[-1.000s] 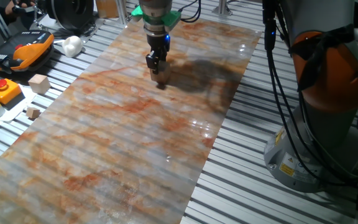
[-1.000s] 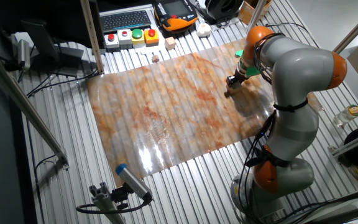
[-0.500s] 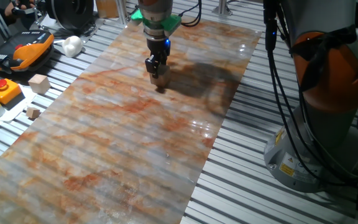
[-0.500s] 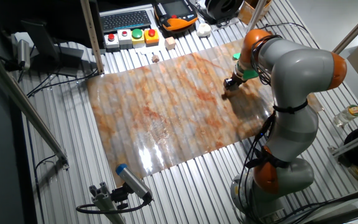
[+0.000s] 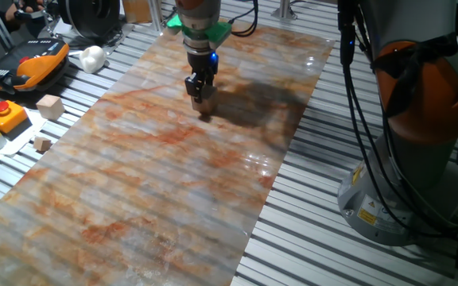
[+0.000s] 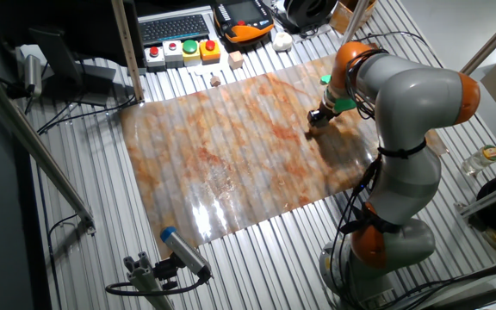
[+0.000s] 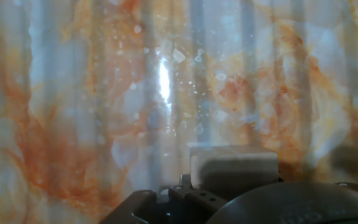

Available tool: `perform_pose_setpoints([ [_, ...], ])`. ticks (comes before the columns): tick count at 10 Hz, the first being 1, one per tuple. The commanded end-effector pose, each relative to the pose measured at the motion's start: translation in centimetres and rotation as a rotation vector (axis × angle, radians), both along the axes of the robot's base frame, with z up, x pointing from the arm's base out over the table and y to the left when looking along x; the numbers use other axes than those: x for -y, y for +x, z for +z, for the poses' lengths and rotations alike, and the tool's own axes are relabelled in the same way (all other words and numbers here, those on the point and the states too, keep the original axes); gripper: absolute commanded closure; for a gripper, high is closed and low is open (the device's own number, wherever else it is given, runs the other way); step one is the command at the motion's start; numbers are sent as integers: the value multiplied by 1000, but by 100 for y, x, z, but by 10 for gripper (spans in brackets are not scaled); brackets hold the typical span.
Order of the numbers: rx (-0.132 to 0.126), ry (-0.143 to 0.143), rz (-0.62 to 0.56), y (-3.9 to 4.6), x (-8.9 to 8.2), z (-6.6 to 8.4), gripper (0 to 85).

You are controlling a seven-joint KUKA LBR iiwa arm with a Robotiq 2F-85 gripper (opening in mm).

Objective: Hold a small block with the gripper and sweep it from left to right on the table

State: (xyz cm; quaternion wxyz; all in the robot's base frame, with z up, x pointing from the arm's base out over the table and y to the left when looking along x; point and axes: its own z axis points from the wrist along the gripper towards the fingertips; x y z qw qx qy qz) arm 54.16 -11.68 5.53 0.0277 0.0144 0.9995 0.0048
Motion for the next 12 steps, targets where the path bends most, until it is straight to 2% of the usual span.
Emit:
perform_pose_setpoints([
  [1,3,-1,-6,1,-15,22,850],
  [9,3,2,-35,-81,-189,14,850],
  [12,1,2,-38,-83,-211,17,850],
])
